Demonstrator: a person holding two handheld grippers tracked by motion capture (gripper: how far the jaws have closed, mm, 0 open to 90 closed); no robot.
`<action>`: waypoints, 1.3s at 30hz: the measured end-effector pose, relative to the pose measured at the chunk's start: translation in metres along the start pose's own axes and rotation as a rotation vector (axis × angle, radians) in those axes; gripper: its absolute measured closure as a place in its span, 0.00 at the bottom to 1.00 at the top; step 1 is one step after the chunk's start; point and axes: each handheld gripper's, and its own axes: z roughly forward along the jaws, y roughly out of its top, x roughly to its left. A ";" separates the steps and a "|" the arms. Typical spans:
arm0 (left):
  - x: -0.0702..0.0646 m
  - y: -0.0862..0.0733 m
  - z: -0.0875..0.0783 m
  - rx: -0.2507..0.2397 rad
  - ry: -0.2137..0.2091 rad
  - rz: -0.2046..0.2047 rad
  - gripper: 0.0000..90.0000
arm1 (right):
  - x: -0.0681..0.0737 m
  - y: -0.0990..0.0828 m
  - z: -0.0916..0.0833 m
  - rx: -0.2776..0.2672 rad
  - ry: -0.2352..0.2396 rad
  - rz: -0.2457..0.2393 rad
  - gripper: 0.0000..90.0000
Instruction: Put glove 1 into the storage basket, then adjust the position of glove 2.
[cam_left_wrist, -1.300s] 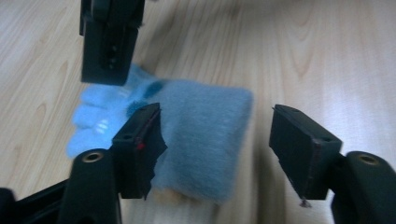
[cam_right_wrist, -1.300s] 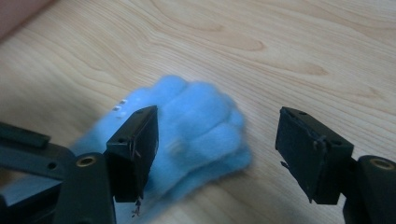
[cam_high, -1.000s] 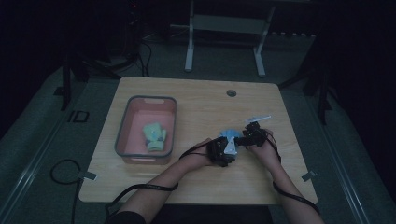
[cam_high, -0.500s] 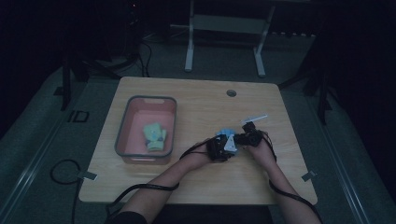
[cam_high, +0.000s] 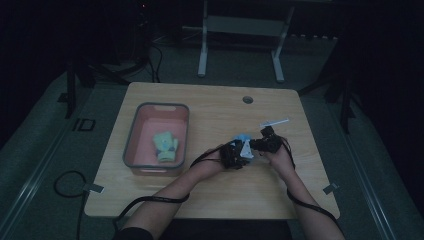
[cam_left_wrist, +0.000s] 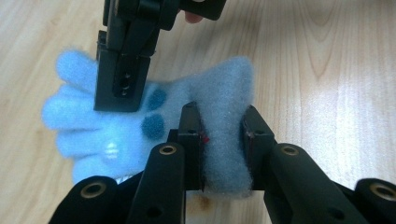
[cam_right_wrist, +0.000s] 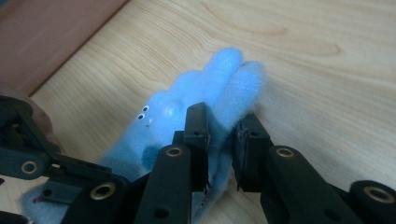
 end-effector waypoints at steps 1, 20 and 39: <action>0.001 0.001 -0.003 -0.001 0.001 0.003 0.83 | 0.001 0.002 -0.002 -0.007 0.007 -0.001 0.87; 0.014 0.001 -0.066 -0.004 0.084 0.023 0.83 | 0.038 0.048 -0.017 -0.075 0.052 -0.058 0.87; 0.021 -0.005 -0.094 0.021 0.105 0.024 0.84 | 0.061 0.071 -0.013 -0.083 0.077 -0.098 0.87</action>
